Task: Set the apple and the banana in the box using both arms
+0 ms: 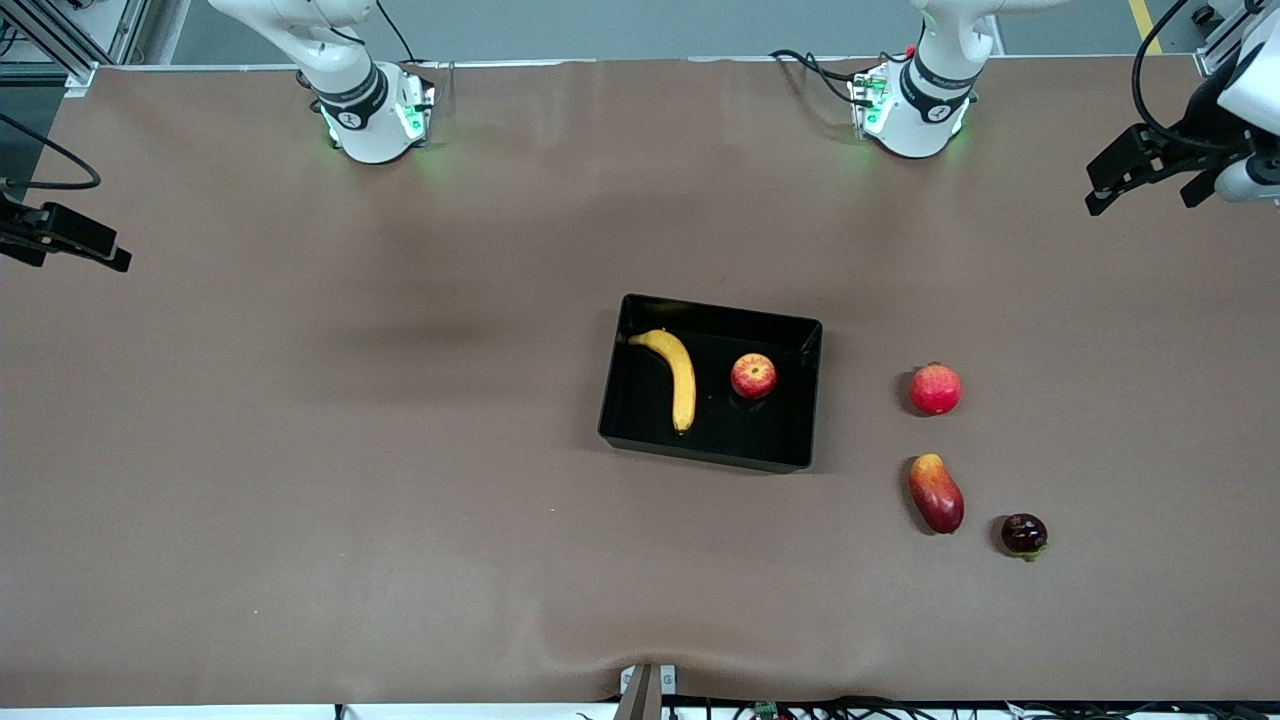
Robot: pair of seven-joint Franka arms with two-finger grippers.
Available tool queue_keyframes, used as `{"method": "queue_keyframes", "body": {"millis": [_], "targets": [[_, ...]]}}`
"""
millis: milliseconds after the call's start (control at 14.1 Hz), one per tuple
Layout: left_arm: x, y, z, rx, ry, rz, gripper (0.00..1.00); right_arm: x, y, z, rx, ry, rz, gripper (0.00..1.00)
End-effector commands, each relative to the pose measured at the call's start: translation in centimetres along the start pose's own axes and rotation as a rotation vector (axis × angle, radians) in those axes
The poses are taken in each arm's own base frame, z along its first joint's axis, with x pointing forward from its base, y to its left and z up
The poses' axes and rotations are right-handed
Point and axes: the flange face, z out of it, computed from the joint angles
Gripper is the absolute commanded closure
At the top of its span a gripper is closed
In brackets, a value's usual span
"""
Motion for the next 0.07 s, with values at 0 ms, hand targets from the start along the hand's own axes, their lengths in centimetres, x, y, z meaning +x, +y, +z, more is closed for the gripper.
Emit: {"method": "queue_keyframes", "body": {"millis": [0], "targets": [[-0.01,-0.16,-0.57,-0.016,-0.007,0.010,0.00,-0.04,-0.09,-0.23,-0.007,-0.002,-0.004,0.00]]}}
